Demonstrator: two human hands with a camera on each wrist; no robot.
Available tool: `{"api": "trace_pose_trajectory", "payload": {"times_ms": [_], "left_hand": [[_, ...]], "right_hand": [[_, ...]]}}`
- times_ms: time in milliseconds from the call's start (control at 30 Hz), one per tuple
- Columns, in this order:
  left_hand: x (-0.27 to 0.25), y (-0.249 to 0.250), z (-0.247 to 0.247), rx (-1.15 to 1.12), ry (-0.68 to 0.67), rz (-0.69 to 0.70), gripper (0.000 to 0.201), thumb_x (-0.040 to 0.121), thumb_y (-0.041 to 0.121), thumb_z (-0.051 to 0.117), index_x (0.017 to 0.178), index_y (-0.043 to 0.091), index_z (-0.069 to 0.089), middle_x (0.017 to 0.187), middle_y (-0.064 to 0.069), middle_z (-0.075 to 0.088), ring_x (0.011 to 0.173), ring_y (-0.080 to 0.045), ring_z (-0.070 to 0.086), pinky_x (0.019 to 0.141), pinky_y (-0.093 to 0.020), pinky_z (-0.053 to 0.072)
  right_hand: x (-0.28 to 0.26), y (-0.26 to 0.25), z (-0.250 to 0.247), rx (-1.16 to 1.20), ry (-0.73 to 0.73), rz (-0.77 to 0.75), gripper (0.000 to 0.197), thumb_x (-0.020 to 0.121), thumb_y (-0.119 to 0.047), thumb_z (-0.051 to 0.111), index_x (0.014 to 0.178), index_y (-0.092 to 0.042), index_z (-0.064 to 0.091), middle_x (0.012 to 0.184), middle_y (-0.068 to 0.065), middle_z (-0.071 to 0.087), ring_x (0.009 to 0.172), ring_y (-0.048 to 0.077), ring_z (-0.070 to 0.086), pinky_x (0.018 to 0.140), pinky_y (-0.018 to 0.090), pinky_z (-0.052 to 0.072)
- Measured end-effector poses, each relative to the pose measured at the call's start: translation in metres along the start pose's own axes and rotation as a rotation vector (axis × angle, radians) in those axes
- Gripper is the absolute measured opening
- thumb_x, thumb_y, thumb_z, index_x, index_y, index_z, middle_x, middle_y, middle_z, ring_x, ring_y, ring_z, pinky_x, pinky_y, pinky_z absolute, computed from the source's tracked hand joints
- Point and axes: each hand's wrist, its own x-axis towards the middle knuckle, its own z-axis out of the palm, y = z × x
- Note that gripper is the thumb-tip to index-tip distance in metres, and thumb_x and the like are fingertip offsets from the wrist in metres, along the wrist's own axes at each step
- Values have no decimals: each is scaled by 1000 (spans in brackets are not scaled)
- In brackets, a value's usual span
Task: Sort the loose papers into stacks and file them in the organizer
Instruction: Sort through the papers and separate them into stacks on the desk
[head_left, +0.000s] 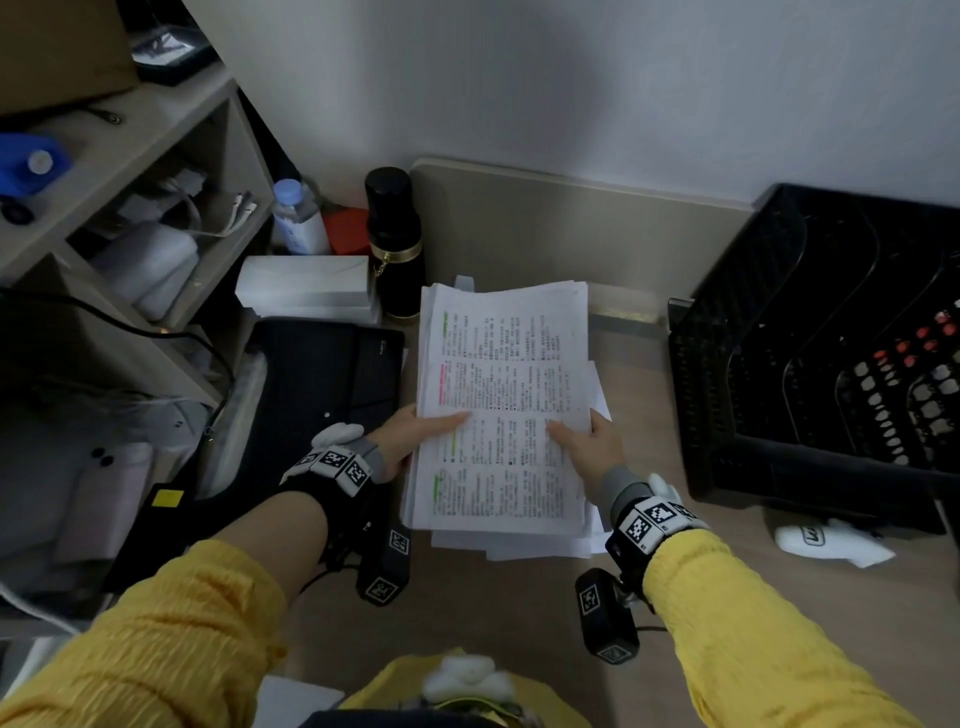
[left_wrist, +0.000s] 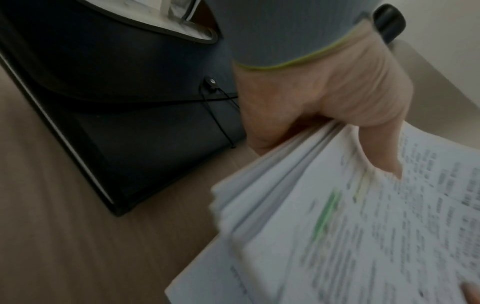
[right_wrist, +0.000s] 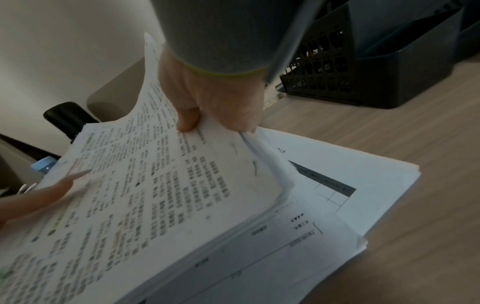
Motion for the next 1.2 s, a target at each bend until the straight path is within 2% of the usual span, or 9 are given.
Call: {"api": "trace_pose_trajectory", "payload": {"times_ms": [100,267,500,633,733,833,900,1067,1200], "left_hand": [[-3,-2,4,60,-38,-6,42,86,22,70,126,16,60,118,-10,69,106,-28,68,92,-46,54],[-2,-4,1,60,48,11,39,88,16,67,125,8,60,117,-14,68,98,-26,68,79,-39,59],[6,-19,-29,51,196,-45,39,85,13,70,122,2,61,116,-20,67,104,-34,66,88,-47,54],[9,-33,-43,108,242,-78,40,85,14,71,122,5,62,118,-17,67,106,-33,65,94,-50,51],[12,-40,-42,128,270,-78,40,86,13,70,124,4,61,120,-16,66,109,-32,64,97,-49,50],[14,-41,-40,166,270,-70,41,87,13,70,125,2,60,119,-15,66,106,-30,64,97,-46,50],[15,-39,-41,181,270,-70,39,87,13,69,124,3,60,117,-16,65,105,-30,63,95,-44,50],[16,-38,-42,198,274,-86,40,86,16,70,124,7,61,120,-16,66,110,-33,63,97,-50,49],[14,-36,-38,180,283,-88,38,86,14,70,123,7,61,118,-16,66,109,-33,63,95,-47,51]], "right_hand": [[0,-2,-1,16,-6,12,17,87,-4,63,103,-10,60,95,8,68,78,22,67,69,37,57],[5,3,5,-58,-38,54,26,86,-8,66,111,-7,59,109,13,68,96,34,67,84,52,55],[25,27,-10,-332,105,182,41,94,-17,53,132,-4,49,134,11,52,122,30,51,99,38,42],[52,61,-34,-548,166,351,36,81,-19,52,114,-4,55,112,14,57,101,31,57,81,33,41],[52,61,-30,-570,161,410,45,82,-18,53,121,2,52,101,11,53,93,28,55,77,33,42],[34,42,-18,-563,123,442,17,88,-12,53,103,-2,54,96,11,55,82,26,54,71,30,42],[32,37,-15,-541,99,434,16,89,-11,52,105,-6,53,99,9,53,84,25,52,75,31,43],[30,31,-13,-657,52,397,49,88,-19,53,136,-12,47,136,7,51,126,32,47,110,37,36],[27,31,-12,-476,19,359,35,89,-7,50,123,-8,56,123,12,60,104,30,57,89,35,49]]}}
